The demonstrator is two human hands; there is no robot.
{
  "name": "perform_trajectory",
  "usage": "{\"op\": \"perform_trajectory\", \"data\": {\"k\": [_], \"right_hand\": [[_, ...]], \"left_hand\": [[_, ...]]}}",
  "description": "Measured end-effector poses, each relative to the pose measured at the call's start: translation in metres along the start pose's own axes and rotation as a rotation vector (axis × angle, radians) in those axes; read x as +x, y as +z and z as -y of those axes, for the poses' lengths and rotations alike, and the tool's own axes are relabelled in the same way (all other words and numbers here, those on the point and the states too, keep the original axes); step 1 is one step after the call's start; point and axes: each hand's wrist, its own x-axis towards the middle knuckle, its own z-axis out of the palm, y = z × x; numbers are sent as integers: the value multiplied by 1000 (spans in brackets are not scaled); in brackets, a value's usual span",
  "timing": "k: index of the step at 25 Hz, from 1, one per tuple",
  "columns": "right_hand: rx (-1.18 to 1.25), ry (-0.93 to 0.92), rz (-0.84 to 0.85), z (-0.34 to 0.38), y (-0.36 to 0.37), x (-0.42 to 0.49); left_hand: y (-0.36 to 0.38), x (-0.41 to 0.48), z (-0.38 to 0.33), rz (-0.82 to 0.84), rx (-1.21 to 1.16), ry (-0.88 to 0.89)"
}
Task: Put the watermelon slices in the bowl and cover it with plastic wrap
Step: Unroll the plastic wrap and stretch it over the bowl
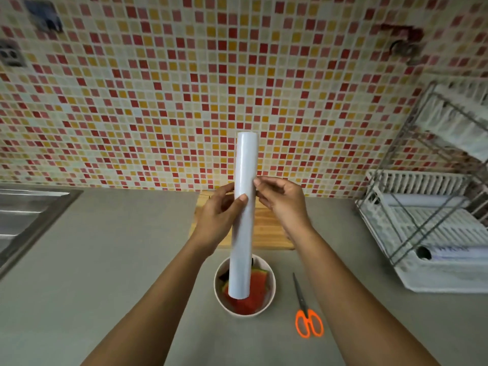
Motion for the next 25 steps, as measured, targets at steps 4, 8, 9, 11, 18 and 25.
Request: {"op": "perform_trajectory", "data": {"k": [4,8,9,11,18,25], "right_hand": [[-25,-38,-81,2,0,1],[-162,-56,-62,4,2,3],[-218,-67,-58,6,3,3],[-262,-55,-38,8,7,2],[-159,36,42,17,21,-10],[-15,-92,70,31,19,-11]], "left_hand": [[9,-6,-6,-45,124,66],[11,-8,-6,-98,186,66],[11,-9,-5,-111,197,68],[13,-11,-5,-138,188,66],[27,-16,-17,-292,183,113],[22,-24,-15,-266,181,172]]}}
